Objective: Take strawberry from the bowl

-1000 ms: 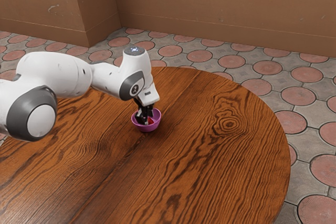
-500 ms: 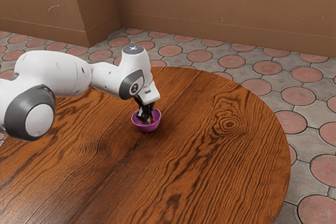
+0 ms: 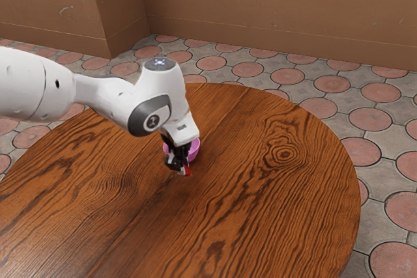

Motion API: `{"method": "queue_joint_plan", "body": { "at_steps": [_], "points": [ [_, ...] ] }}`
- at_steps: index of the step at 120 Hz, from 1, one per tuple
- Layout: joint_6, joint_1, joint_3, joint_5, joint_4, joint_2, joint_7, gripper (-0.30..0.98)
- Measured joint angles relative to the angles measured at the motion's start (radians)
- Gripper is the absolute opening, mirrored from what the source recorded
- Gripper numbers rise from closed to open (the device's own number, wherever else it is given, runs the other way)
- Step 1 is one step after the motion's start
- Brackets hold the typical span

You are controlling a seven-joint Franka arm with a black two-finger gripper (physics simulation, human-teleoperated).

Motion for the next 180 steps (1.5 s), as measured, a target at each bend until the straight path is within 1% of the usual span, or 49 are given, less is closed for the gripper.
{"method": "queue_joint_plan", "body": {
  "at_steps": [13, 32, 74, 76, 93, 102, 108, 116, 122, 132, 136, 146, 154, 160, 172, 180],
  "points": [
    [0.0, -0.023, -0.024, 0.004, -0.075, -0.038, -0.071, 0.0],
    [-0.001, -0.038, -0.036, 0.007, -0.12, -0.059, -0.164, 0.02],
    [0.011, -0.03, -0.038, 0.007, -0.119, 0.003, -0.303, 0.08],
    [0.012, -0.029, -0.038, 0.006, -0.119, 0.004, -0.308, 0.09],
    [0.01, -0.027, -0.037, -0.01, -0.118, -0.016, -0.335, 0.37],
    [0.008, -0.028, -0.036, -0.01, -0.114, -0.061, -0.346, 0.46],
    [0.001, -0.029, -0.035, -0.01, -0.084, -0.092, -0.353, 0.51],
    [-0.065, -0.028, -0.032, -0.01, 0.046, -0.115, -0.365, 0.56],
    [-0.157, -0.03, -0.024, -0.01, 0.188, -0.128, -0.382, 0.58],
    [-0.301, -0.047, 0.045, -0.012, 0.352, -0.182, -0.422, 0.62],
    [-0.35, -0.035, 0.063, 0.003, 0.387, -0.203, -0.436, 0.63],
    [-0.471, 0.018, 0.08, 0.044, 0.421, -0.282, -0.472, 0.65],
    [-0.558, 0.091, 0.068, 0.06, 0.424, -0.337, -0.521, 0.66],
    [-0.609, 0.134, 0.057, 0.068, 0.421, -0.354, -0.564, 0.66],
    [-0.68, 0.161, 0.05, 0.076, 0.418, -0.357, -0.641, 0.67],
    [-0.711, 0.165, 0.047, 0.061, 0.417, -0.356, -0.686, 0.68]
  ]
}}
